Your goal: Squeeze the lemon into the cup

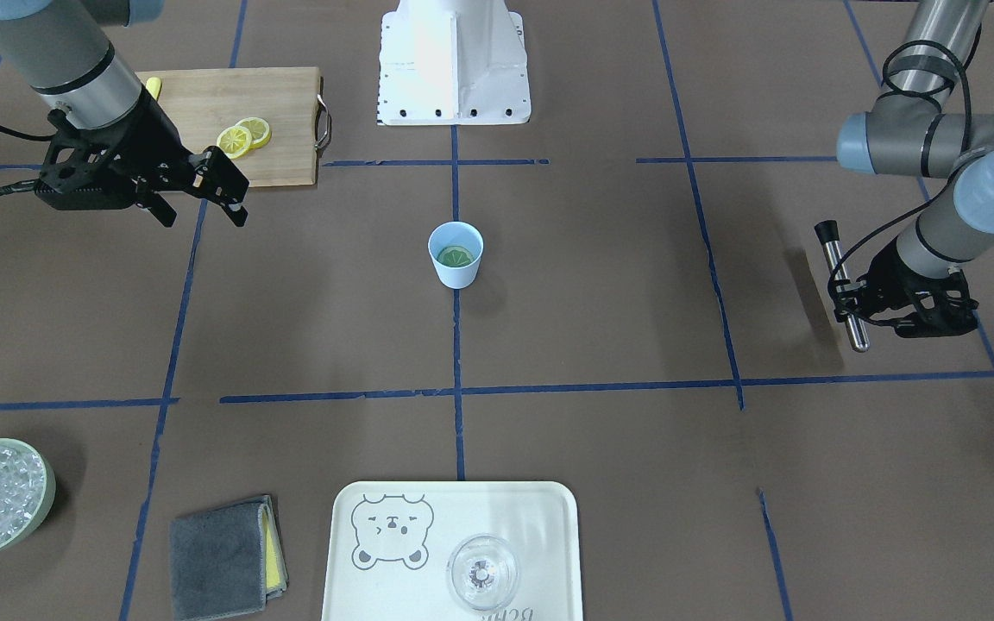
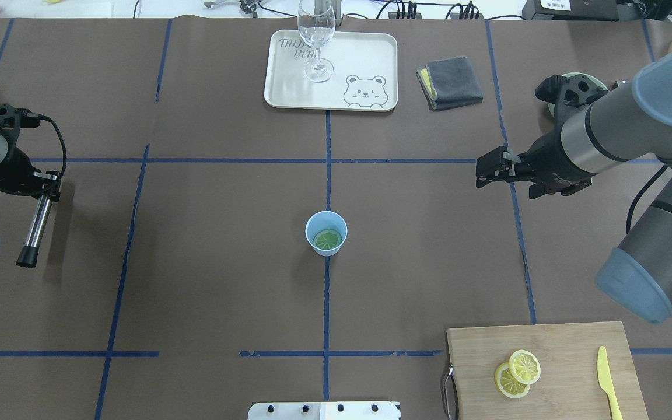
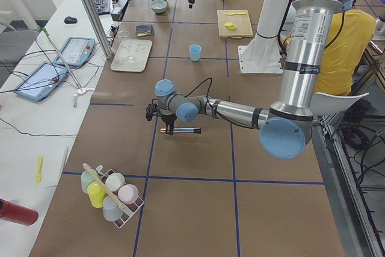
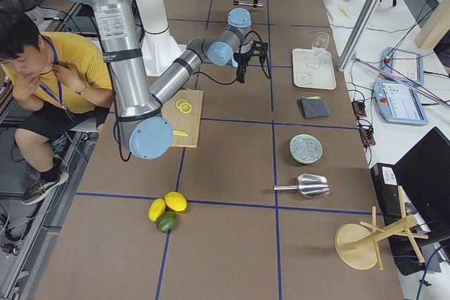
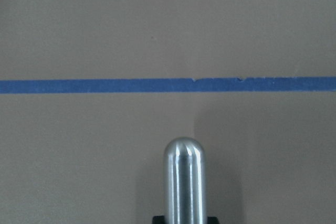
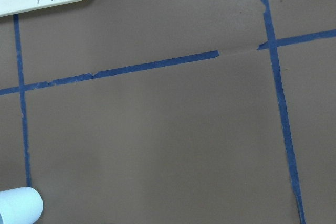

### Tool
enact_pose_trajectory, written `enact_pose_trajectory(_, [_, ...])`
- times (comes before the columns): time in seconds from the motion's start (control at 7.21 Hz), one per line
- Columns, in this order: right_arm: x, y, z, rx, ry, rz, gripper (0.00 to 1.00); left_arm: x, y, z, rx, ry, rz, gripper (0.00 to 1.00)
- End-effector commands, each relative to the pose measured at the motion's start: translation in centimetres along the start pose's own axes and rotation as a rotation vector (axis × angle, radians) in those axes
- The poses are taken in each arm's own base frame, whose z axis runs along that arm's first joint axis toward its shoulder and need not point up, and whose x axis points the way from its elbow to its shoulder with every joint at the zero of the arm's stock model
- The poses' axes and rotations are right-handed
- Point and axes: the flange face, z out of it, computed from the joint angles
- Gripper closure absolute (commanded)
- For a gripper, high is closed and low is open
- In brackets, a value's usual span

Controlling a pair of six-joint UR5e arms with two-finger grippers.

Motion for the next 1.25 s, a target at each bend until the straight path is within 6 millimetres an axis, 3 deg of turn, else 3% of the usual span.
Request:
enact_pose_trajectory(0.0, [0.0,0.0,0.0,0.000,0.000,0.000,0.00,0.0,0.0,0.3,0.005,0.006,0.011,1.00])
enact_pose_trajectory(0.42, [-0.1,0.0,0.0,0.001,-0.002,-0.001,0.00,0.3,0.1,0.8,-0.002,0.004,0.015,1.00])
enact_pose_trajectory(0.55, [-0.2,0.0,-0.1,0.001,-0.003,-0.002,0.00,0.3,0.1,0.8,-0.003,0.005,0.016,0.91])
enact_pose_trajectory(0.69, [-0.1,0.0,-0.1,0.001,-0.003,-0.002,0.00,0.3,0.1,0.8,-0.004,0.004,0.015,0.55])
enact_pose_trajectory(0.83, [-0.2,0.0,-0.2,0.002,-0.004,-0.003,0.00,0.5,0.0,0.6,0.001,0.009,0.020,0.37])
enact_pose_trajectory(0.97, [-0.2,0.1,-0.2,0.000,-0.005,-0.003,0.00,0.7,0.0,0.4,0.003,0.010,0.021,0.27])
enact_pose_trajectory(1.11, [0.3,0.0,-0.2,0.001,-0.001,-0.003,0.00,1.8,0.1,-1.1,0.026,0.028,0.039,0.16])
